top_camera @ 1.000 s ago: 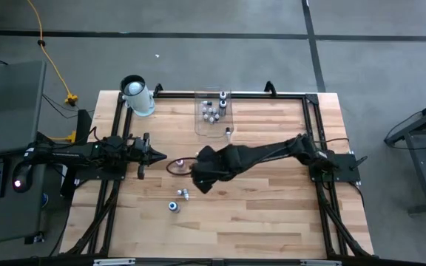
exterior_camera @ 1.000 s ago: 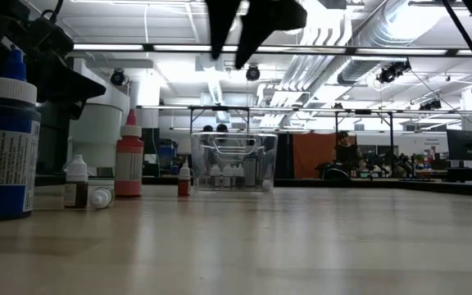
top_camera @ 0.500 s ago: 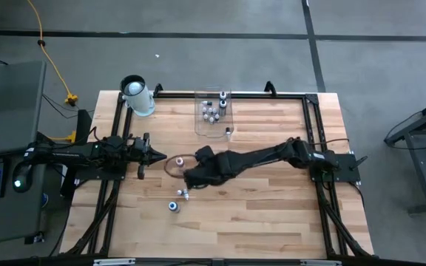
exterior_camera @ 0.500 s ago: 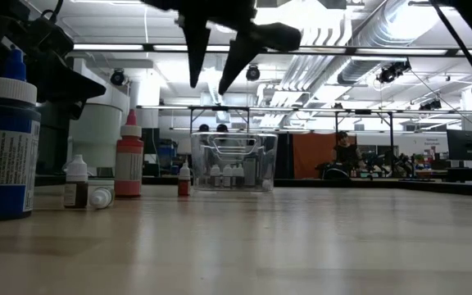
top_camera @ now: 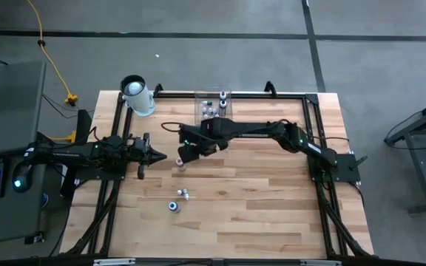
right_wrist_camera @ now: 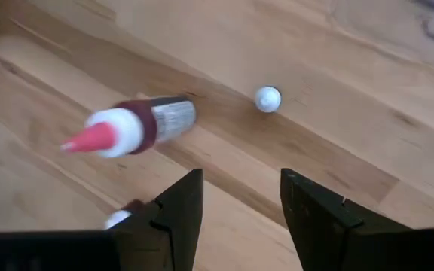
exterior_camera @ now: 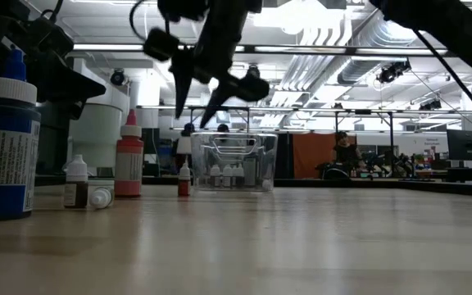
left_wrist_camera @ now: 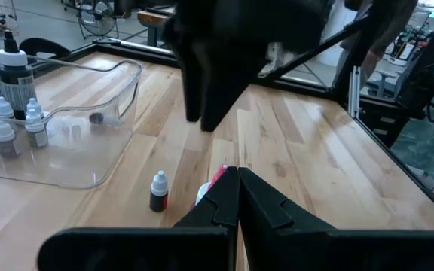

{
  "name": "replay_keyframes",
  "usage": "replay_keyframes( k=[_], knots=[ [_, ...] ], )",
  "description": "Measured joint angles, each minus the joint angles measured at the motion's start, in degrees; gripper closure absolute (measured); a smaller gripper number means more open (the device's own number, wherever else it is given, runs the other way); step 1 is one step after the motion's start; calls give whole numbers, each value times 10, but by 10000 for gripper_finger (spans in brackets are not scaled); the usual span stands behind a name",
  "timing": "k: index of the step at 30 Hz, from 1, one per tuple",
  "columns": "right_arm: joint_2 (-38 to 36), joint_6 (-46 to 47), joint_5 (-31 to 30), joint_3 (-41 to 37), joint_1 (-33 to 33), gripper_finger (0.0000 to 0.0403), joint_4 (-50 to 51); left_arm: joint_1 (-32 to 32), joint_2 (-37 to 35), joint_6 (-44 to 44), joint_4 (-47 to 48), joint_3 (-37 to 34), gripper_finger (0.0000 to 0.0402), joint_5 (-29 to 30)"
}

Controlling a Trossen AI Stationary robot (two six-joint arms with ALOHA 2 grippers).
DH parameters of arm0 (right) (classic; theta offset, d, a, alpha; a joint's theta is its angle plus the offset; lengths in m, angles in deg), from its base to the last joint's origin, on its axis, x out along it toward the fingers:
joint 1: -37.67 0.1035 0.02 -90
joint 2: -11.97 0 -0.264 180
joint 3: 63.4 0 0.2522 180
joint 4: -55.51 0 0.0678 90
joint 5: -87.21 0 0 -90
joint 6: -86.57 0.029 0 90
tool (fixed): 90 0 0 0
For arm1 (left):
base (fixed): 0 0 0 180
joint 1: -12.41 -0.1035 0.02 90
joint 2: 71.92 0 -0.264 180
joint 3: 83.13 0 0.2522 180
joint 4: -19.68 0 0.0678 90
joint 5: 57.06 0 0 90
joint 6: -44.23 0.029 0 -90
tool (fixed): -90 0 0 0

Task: Pick & Place food coloring
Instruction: Put the small red food coloring bottle into the container

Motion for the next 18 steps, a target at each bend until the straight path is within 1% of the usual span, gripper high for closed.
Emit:
replay_keyframes(
  k=[4,7,12,18],
  knots=[
    [17,-67,19,-1,-12,236,-12,0,0,0,-1,0,401,1],
    [25,-162,17,0,-17,236,-25,0,0,0,-1,0,401,1],
    [45,-307,-17,-1,-18,236,-42,0,0,0,-1,0,401,1],
    [46,-427,-40,-1,-19,236,-37,0,0,0,-1,0,401,2]
  ],
)
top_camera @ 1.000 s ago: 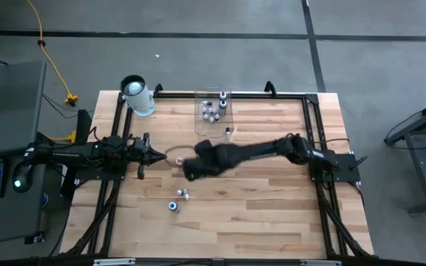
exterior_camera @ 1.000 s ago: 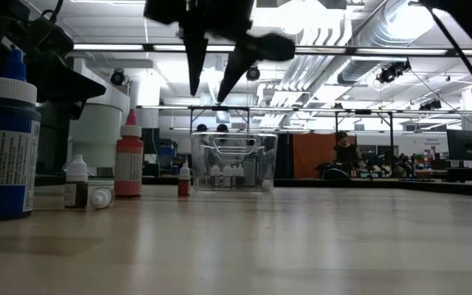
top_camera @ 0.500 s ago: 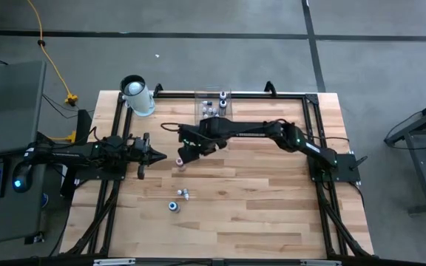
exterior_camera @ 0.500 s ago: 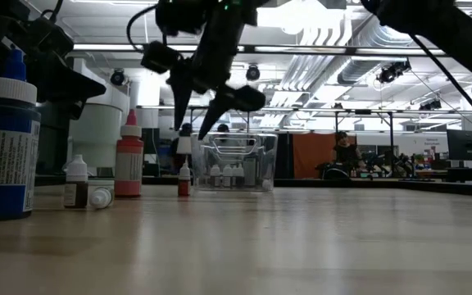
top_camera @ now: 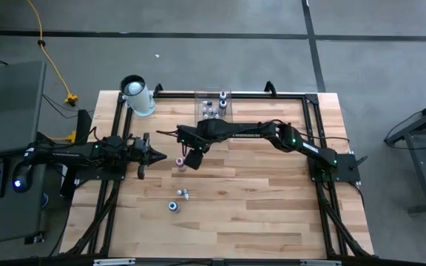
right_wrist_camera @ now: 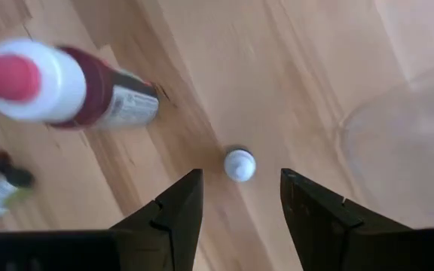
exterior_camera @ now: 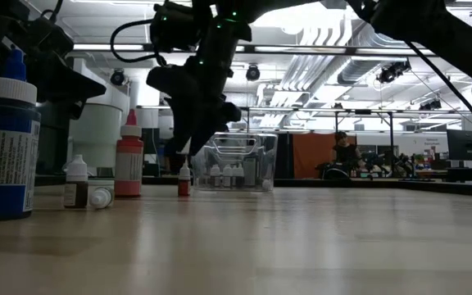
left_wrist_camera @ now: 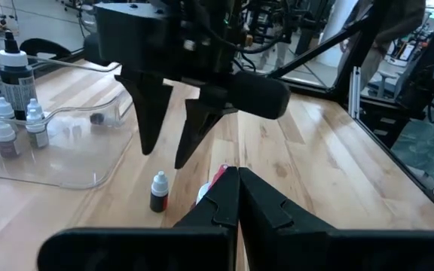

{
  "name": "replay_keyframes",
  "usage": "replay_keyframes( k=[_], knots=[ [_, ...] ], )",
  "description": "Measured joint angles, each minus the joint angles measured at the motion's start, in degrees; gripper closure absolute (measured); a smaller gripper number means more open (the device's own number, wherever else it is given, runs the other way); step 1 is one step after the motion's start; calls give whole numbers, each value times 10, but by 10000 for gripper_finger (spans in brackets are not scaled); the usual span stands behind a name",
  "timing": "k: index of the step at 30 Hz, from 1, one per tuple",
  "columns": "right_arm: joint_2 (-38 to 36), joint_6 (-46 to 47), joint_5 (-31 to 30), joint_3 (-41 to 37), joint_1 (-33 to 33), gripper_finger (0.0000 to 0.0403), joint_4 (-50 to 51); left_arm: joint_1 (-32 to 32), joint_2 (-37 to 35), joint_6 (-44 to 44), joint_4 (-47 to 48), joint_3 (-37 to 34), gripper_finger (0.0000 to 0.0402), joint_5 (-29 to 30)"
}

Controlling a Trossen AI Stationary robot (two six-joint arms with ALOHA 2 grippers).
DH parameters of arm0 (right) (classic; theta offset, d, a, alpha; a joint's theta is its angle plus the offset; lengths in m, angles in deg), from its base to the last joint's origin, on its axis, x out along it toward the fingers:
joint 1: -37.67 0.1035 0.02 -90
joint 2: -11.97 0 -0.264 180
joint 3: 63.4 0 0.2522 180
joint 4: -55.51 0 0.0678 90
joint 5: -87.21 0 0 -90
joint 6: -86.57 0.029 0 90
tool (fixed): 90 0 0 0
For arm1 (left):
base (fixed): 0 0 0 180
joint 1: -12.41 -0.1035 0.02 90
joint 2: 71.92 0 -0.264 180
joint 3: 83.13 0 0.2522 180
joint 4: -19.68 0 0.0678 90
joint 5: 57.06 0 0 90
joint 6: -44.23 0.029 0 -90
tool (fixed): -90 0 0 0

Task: Pick & Place food coloring
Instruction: Put the small red food coloring bottle into the container

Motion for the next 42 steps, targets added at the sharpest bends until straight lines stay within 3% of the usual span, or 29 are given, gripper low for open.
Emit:
replay_keyframes(
  k=[9,14,35,42],
  knots=[
    [9,-204,36,0,-4,236,3,0,0,0,0,0,401,0],
    [14,-286,19,0,-3,236,3,0,0,0,0,0,401,0],
    [39,-280,-5,0,-6,236,-6,0,0,0,0,0,401,0],
    [39,-272,10,0,-5,262,-6,0,0,0,0,0,401,0]
  ],
)
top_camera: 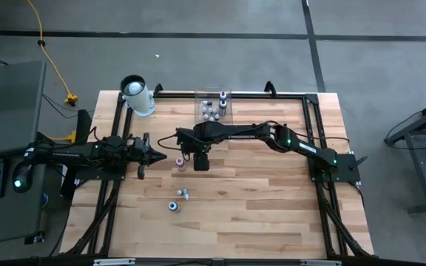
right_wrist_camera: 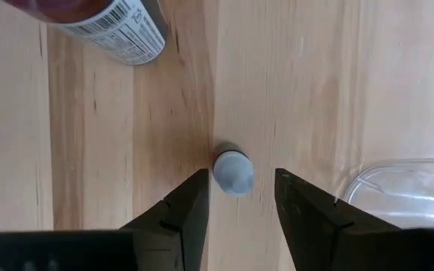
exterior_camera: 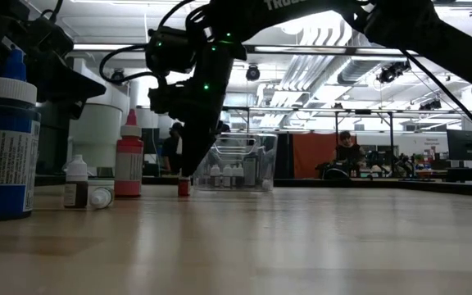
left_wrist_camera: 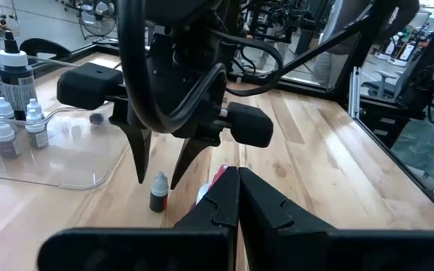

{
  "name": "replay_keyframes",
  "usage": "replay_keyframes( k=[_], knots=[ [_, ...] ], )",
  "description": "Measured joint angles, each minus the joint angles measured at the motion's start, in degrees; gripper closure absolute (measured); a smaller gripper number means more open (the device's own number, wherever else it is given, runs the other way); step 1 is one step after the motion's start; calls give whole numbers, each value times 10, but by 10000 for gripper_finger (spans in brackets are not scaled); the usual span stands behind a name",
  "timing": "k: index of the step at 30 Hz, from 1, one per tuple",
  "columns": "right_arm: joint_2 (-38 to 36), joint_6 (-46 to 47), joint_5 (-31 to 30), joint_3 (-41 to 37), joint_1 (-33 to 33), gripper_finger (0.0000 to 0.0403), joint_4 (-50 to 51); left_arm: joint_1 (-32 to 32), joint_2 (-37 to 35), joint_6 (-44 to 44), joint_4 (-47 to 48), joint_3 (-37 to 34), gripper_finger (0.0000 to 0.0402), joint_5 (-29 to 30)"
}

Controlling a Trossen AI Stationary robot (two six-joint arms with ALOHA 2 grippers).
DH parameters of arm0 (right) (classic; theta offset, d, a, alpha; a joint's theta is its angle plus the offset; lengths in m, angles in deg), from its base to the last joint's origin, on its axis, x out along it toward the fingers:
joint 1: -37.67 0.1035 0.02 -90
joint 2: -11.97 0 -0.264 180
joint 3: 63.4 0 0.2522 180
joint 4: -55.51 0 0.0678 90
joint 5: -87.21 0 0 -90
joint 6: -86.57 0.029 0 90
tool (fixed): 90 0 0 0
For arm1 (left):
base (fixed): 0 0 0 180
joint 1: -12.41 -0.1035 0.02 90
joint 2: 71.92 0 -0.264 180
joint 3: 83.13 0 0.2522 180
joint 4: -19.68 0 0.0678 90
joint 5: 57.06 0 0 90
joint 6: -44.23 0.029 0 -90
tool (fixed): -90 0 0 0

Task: Pick & Place food coloring
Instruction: Put the small red food coloring bottle into the container

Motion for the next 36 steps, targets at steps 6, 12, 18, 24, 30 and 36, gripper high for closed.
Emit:
replay_keyframes(
  k=[6,12,18,24,30,36],
  knots=[
    [0,10,0,0,0,287,0,0,0,0,0,0,401,0],
    [-1,14,0,0,0,312,0,0,0,0,0,0,401,0],
    [-2,23,11,0,0,345,0,0,0,0,0,0,401,0],
    [-2,24,13,0,0,358,0,0,0,0,0,0,401,-2],
    [-2,24,19,0,0,352,4,0,0,0,0,0,401,-2],
    [-2,47,26,0,4,368,12,0,0,0,0,0,401,-2]
  ],
)
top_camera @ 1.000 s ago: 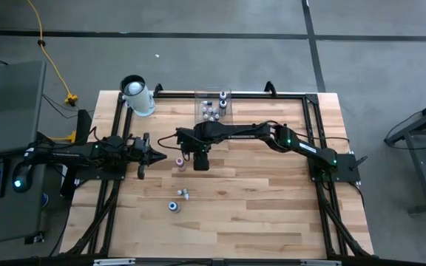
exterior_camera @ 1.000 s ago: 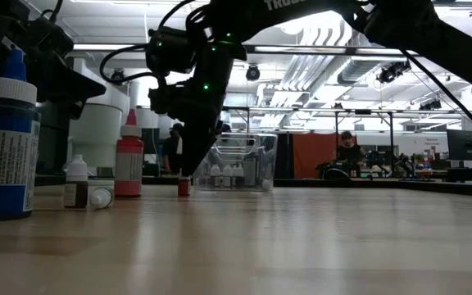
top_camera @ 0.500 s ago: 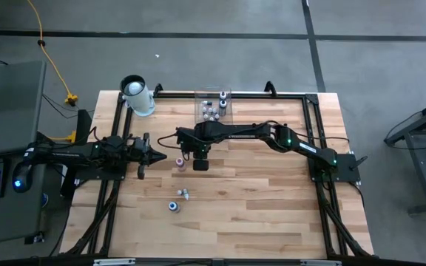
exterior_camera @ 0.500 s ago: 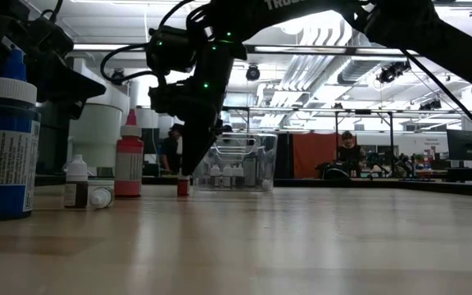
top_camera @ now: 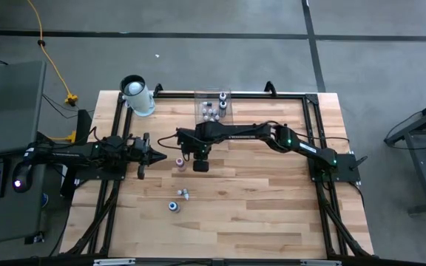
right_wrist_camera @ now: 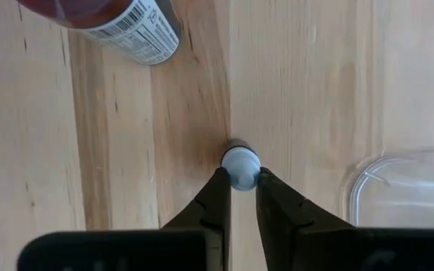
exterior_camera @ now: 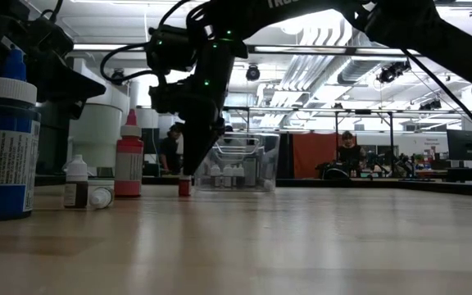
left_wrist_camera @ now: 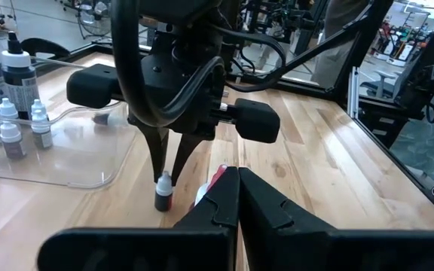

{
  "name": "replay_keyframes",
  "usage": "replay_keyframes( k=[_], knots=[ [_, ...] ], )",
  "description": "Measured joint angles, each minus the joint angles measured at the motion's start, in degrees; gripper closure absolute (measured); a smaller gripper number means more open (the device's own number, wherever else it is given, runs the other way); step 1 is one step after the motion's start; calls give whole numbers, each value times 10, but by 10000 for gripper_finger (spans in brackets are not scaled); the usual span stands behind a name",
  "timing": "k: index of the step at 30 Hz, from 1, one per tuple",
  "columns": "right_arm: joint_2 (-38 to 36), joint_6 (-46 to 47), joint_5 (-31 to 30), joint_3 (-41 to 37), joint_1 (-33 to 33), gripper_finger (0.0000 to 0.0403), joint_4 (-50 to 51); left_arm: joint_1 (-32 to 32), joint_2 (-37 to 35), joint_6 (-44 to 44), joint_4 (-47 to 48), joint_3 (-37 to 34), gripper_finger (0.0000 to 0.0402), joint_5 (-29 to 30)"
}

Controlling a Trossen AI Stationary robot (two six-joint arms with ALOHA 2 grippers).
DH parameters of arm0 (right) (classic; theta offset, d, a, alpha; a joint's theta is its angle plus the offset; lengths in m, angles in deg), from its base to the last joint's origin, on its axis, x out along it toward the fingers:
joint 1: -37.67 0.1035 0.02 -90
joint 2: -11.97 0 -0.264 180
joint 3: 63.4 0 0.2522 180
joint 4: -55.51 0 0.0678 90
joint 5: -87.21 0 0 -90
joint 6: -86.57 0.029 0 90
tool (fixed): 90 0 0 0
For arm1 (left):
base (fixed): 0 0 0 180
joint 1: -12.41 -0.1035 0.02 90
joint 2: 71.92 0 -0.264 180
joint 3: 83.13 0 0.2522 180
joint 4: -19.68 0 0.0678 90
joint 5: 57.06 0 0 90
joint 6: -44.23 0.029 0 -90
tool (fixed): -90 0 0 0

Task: Pick & Place food coloring
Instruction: Put the small red food coloring bottle into the container

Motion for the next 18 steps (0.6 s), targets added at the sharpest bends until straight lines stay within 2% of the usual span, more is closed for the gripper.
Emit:
replay_keyframes(
  k=[12,18],
  knots=[
    [-2,25,-2,0,3,368,0,0,0,0,0,0,401,0],
    [-14,24,-21,0,3,368,3,0,0,0,0,0,401,0]
  ],
)
